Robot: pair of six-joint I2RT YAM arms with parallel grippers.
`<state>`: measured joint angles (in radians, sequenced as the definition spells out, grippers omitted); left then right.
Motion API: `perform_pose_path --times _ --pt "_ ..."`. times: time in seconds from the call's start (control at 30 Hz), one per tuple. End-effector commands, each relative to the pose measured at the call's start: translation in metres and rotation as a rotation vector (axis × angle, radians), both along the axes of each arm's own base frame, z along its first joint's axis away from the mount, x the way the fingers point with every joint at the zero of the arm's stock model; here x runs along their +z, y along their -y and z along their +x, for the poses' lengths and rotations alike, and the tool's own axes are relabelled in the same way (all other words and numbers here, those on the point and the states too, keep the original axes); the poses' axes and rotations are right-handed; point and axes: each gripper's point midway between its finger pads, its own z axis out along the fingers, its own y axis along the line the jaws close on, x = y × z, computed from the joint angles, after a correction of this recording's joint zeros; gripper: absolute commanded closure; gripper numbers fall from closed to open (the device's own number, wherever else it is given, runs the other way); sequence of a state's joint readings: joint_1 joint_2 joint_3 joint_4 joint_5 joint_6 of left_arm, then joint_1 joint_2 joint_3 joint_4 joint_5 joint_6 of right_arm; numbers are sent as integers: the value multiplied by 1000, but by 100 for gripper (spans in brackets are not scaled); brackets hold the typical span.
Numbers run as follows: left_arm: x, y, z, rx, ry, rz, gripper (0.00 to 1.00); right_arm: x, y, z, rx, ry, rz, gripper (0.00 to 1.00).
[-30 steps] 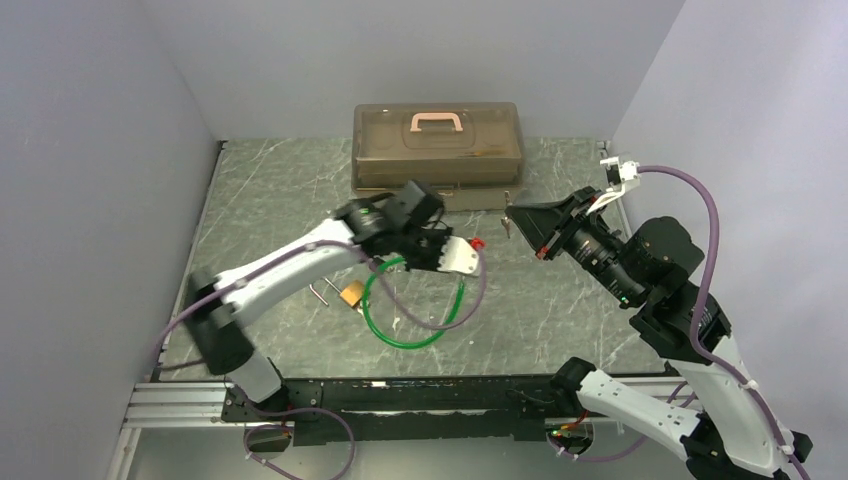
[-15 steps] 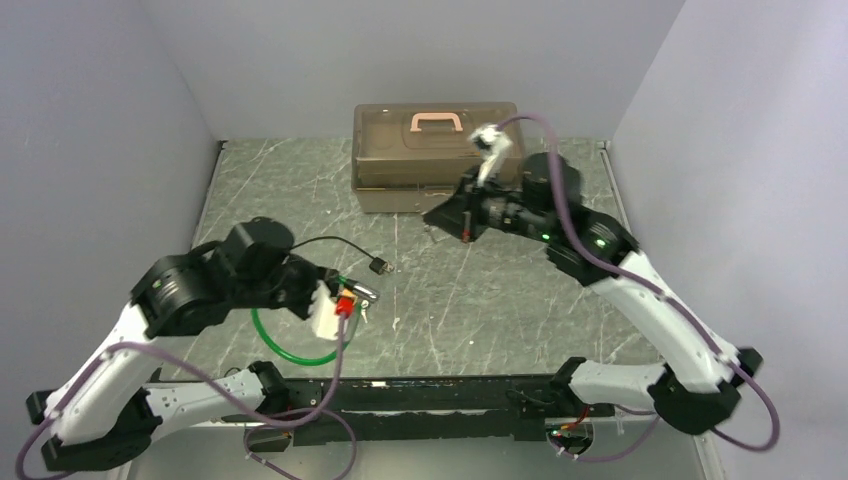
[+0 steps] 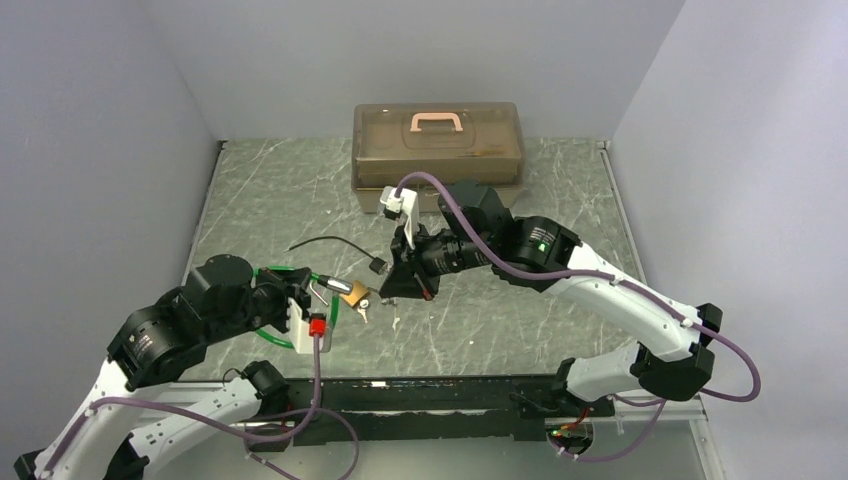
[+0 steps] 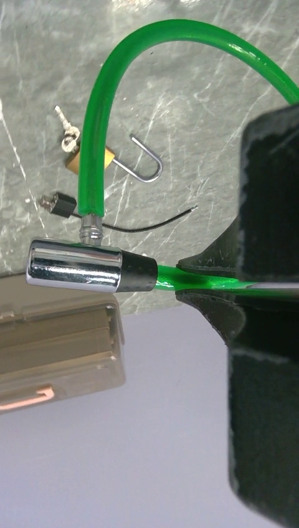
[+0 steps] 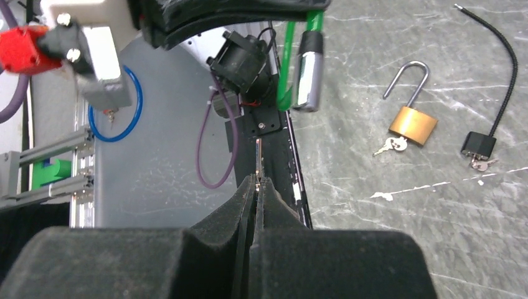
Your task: Unlock with the key
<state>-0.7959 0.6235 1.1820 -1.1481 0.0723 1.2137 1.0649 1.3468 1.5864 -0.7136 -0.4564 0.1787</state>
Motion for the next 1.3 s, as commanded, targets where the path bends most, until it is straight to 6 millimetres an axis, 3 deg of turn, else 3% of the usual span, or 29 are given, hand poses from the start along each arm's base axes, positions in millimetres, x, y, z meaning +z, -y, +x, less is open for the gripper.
perform_pose_path --times 0.0,0.07,0.2,0.4,0.57,1.27 --pt "51 9 16 70 122 -243 100 5 6 -22 78 21 14 100" --pt "51 12 11 38 118 -259 100 -2 3 -28 100 13 -19 100" --pt "49 19 -4 -86 146 -222 100 2 4 -29 99 33 -15 100" --pt "77 20 -17 -235 367 -185 100 22 6 -38 131 40 8 100" --pt "92 25 -26 -262 357 -260 100 32 2 -41 122 59 -4 100" --pt "95 34 -46 -348 334 -346 100 34 -4 -43 109 91 -17 100"
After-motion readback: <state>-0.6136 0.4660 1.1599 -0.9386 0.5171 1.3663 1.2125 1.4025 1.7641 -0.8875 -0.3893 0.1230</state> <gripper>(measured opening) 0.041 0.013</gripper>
